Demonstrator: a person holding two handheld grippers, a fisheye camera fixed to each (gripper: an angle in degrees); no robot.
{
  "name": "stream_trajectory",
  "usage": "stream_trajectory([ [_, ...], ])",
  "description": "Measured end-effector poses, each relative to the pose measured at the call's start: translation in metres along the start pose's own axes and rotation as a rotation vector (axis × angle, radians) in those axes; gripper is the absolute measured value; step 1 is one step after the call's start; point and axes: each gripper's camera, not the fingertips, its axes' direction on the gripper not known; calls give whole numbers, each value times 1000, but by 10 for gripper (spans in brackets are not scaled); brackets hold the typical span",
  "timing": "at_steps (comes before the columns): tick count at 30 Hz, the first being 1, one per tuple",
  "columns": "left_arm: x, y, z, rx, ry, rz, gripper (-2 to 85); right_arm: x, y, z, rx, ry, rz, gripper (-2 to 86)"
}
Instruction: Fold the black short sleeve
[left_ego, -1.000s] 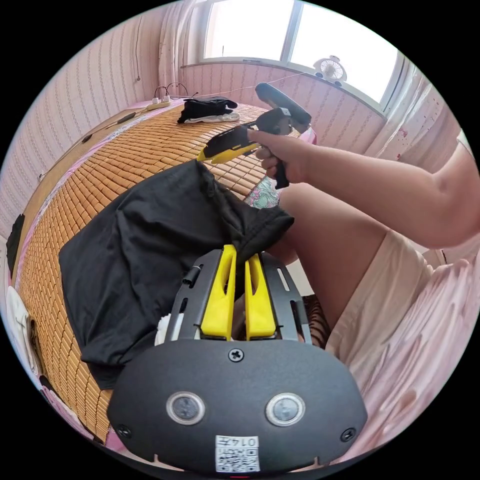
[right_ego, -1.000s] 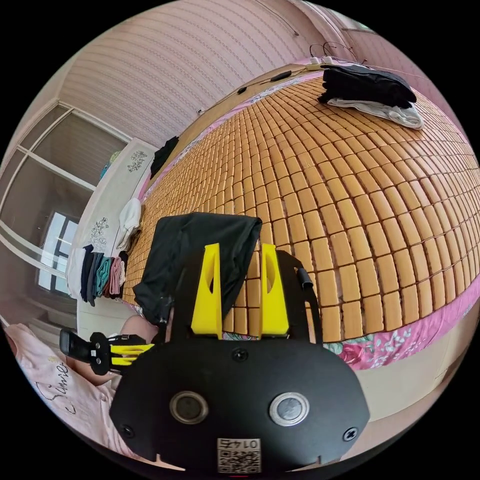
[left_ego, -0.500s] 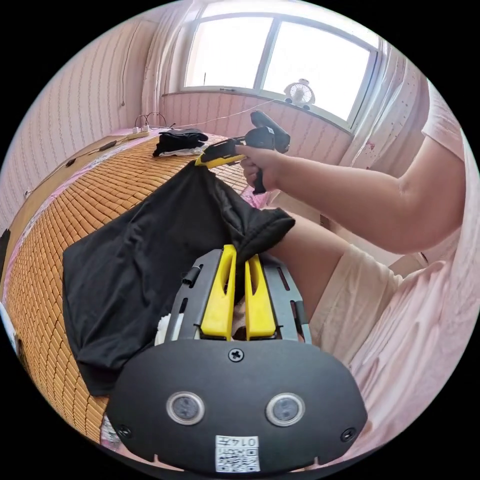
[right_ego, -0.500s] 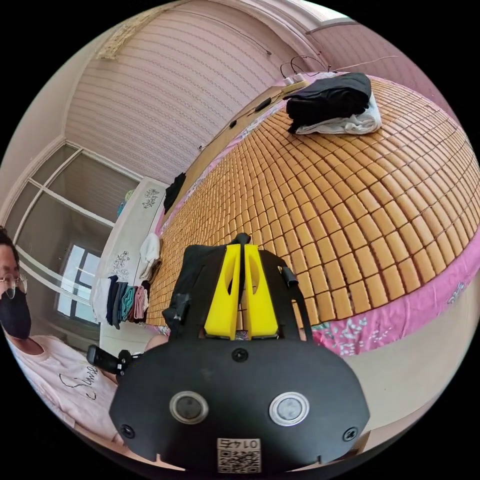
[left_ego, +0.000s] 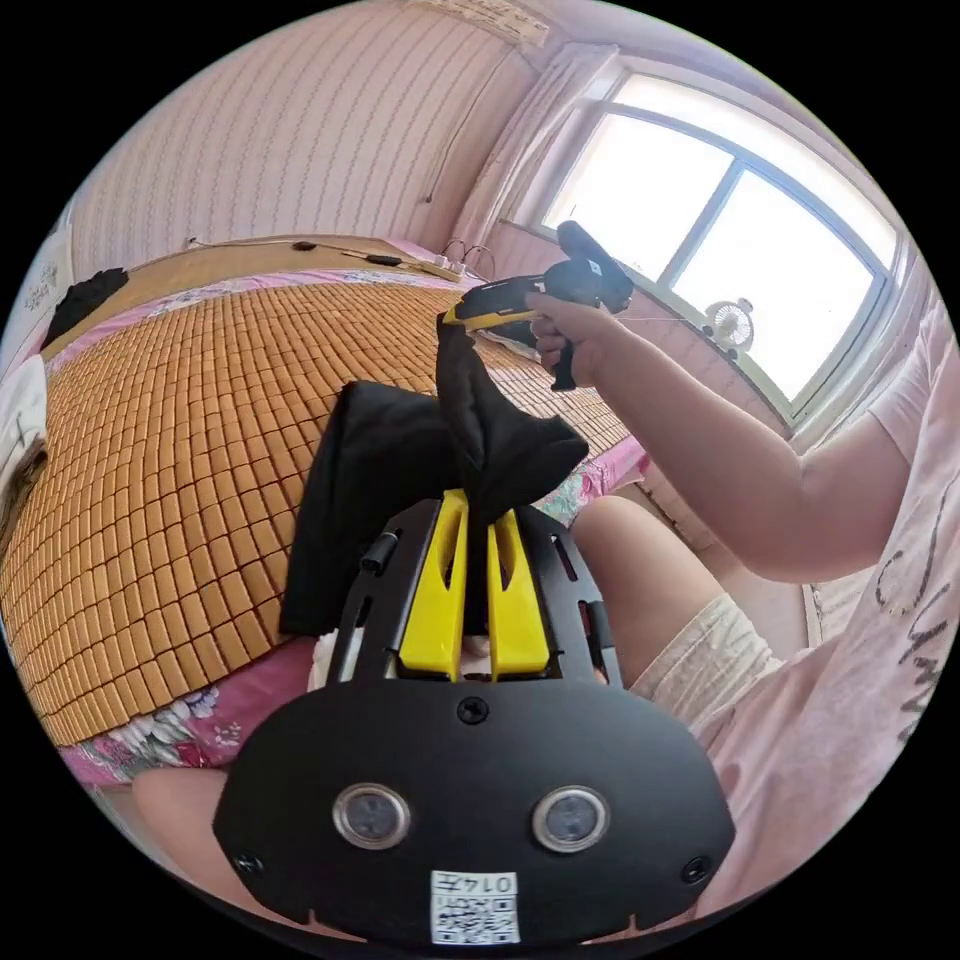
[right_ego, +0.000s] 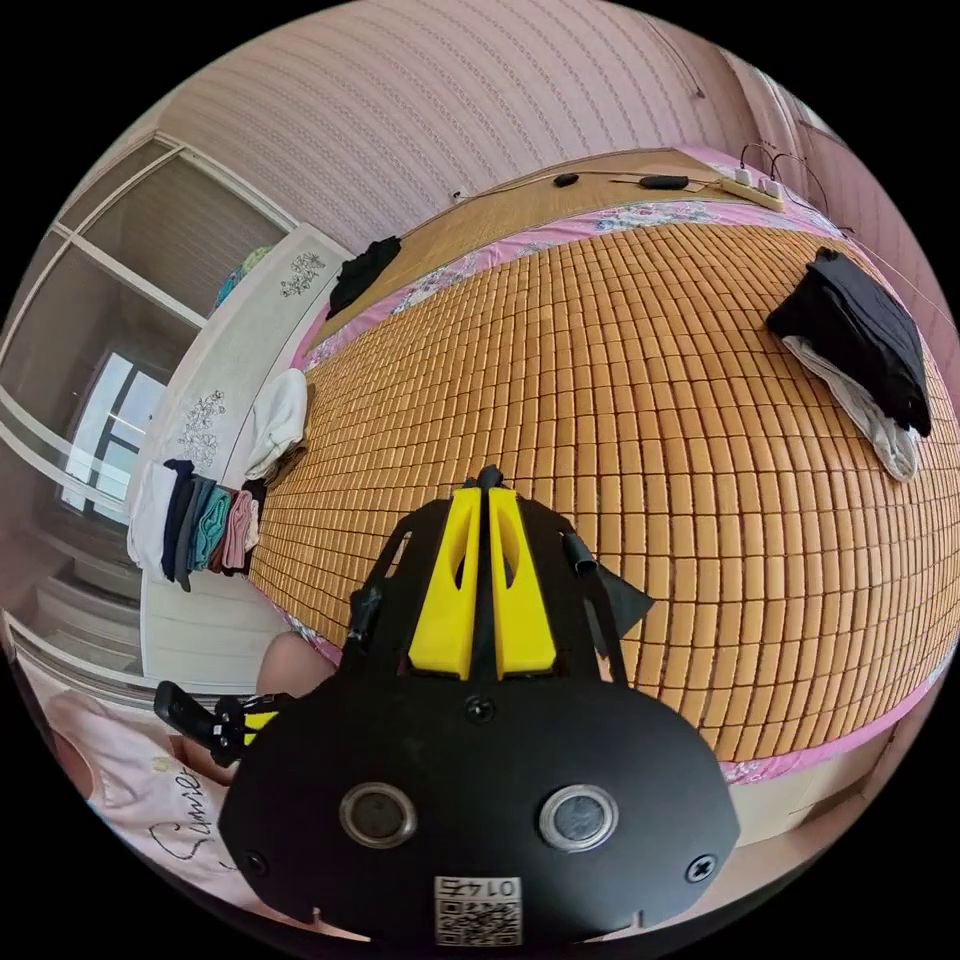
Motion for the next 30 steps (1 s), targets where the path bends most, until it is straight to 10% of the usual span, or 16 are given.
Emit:
stream_trajectory([
  [18, -170, 5, 1, -204, -121, -451, 103, -106, 21, 266, -329, 241, -413, 141],
  [30, -144, -12, 37, -228, -248, -479, 99, -165, 104, 344, -276, 399, -637, 47],
])
